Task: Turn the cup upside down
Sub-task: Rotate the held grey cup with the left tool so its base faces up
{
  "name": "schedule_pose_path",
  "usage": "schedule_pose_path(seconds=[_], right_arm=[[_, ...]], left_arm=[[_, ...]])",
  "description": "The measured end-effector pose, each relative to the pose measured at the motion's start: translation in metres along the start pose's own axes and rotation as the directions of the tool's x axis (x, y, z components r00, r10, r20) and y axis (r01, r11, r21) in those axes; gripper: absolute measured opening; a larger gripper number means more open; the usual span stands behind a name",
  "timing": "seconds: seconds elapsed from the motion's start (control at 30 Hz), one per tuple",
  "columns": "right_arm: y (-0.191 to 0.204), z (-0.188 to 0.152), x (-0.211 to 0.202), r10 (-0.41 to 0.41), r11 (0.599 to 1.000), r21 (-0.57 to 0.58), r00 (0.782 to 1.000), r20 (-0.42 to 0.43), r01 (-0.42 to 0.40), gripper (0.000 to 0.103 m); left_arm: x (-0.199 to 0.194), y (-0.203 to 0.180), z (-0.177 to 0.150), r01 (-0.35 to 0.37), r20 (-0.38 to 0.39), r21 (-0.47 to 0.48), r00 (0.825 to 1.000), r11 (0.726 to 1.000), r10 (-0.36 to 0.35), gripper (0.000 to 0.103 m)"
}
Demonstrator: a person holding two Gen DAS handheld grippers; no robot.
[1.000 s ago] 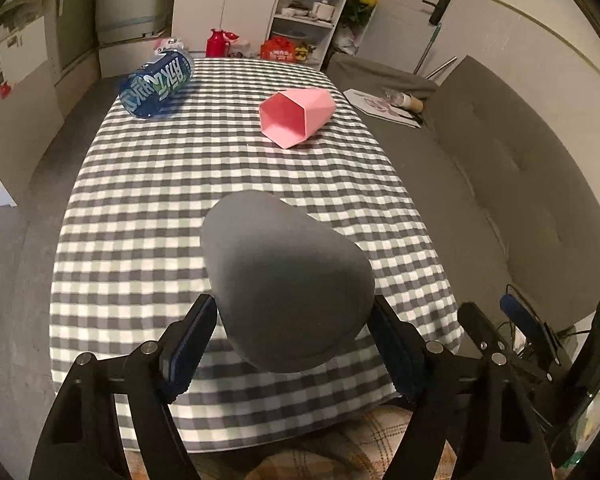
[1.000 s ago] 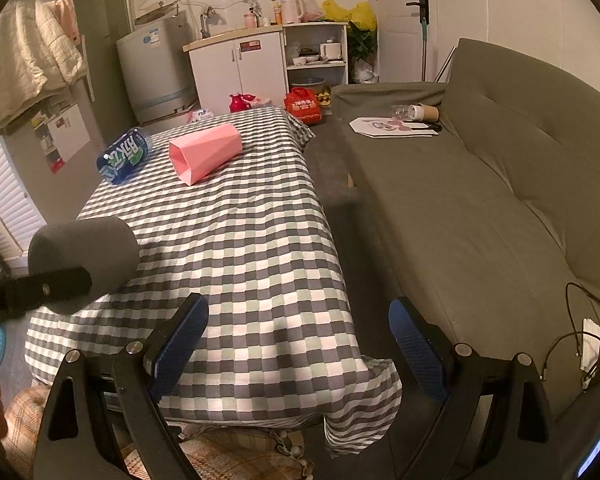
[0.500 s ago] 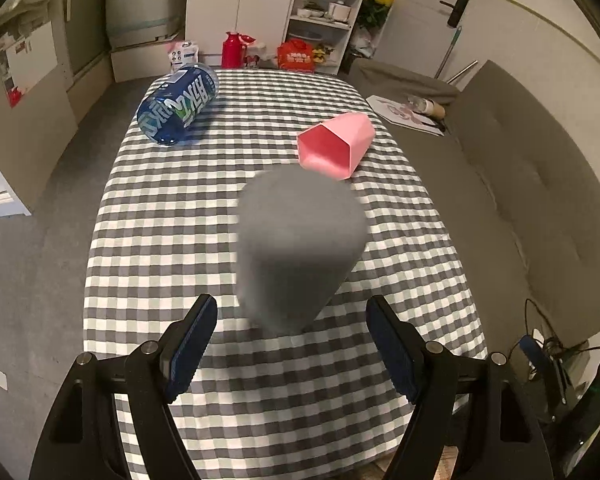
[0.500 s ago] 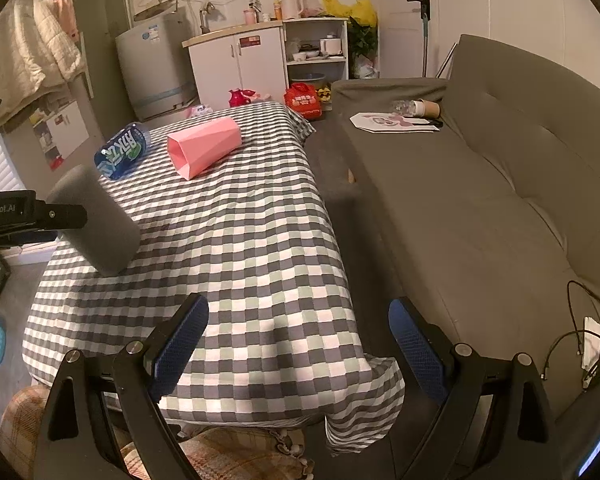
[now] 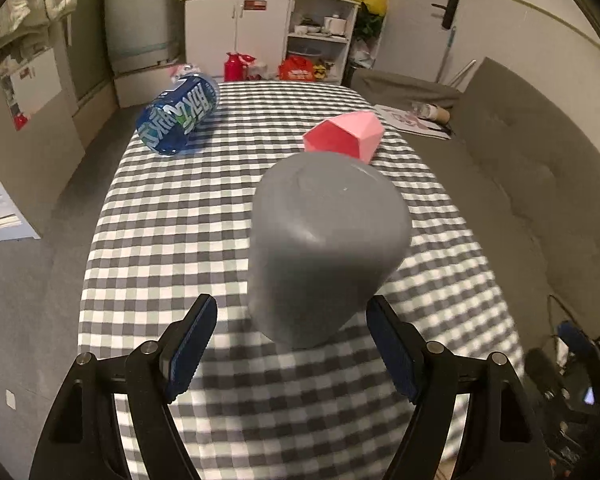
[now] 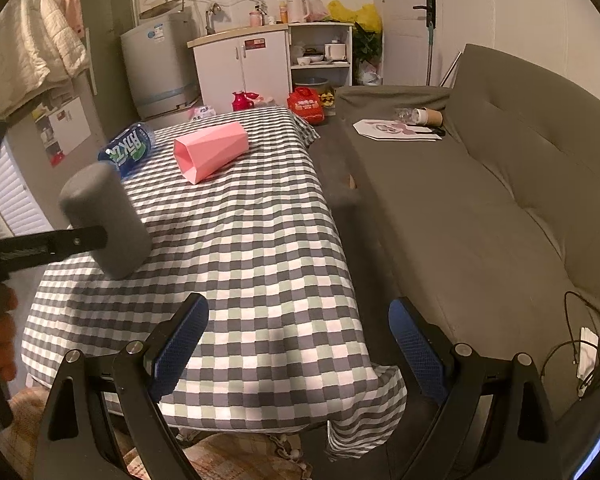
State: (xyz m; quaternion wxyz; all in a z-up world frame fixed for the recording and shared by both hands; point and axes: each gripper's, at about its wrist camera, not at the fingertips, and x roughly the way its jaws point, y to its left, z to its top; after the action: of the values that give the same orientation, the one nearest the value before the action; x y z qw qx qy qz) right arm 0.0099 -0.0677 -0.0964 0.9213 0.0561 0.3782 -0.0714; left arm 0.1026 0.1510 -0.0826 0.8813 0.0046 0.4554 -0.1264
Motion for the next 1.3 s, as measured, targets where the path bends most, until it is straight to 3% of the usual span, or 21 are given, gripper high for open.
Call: schedule_pose_path(seconds=[0.17, 0.23, 0.4, 0.67, 1.3], right_arm=[[0.002, 0.001, 0.003, -0.007, 1.000, -0.012, 1.000, -0.006, 0.007, 0.092], [0.002, 0.002, 0.005, -0.008, 1.000, -0.012, 1.000, -0.005, 0.008, 0.092], [0.004, 0.012, 0.010, -0.002, 1.000, -0.003, 1.000, 0.008, 0.002, 0.092], [0.022, 0.034, 0.019, 0.027, 0.999, -0.025, 0.998, 0.048, -0.026, 0.092], [0.032, 0.037, 0.028, 0.030, 0.999, -0.023, 0.999, 0.034, -0.030, 0.092]], left_arm=[[0.021, 0.004, -0.003, 0.041, -0.010, -0.062, 0.999, 0.997, -0.042, 0.079], [0.026, 0.002, -0.005, 0.041, -0.008, -0.048, 0.999, 0.998, -0.041, 0.070], [0.028, -0.002, -0.010, 0.026, 0.029, 0.009, 0.999, 1.000, -0.026, 0.069], [0.034, -0.005, -0.007, 0.030, 0.048, 0.020, 0.998, 0.999, -0.031, 0.069], [0.049, -0.012, 0.001, 0.038, 0.006, 0.023, 0.999, 0.999, -0.038, 0.071]])
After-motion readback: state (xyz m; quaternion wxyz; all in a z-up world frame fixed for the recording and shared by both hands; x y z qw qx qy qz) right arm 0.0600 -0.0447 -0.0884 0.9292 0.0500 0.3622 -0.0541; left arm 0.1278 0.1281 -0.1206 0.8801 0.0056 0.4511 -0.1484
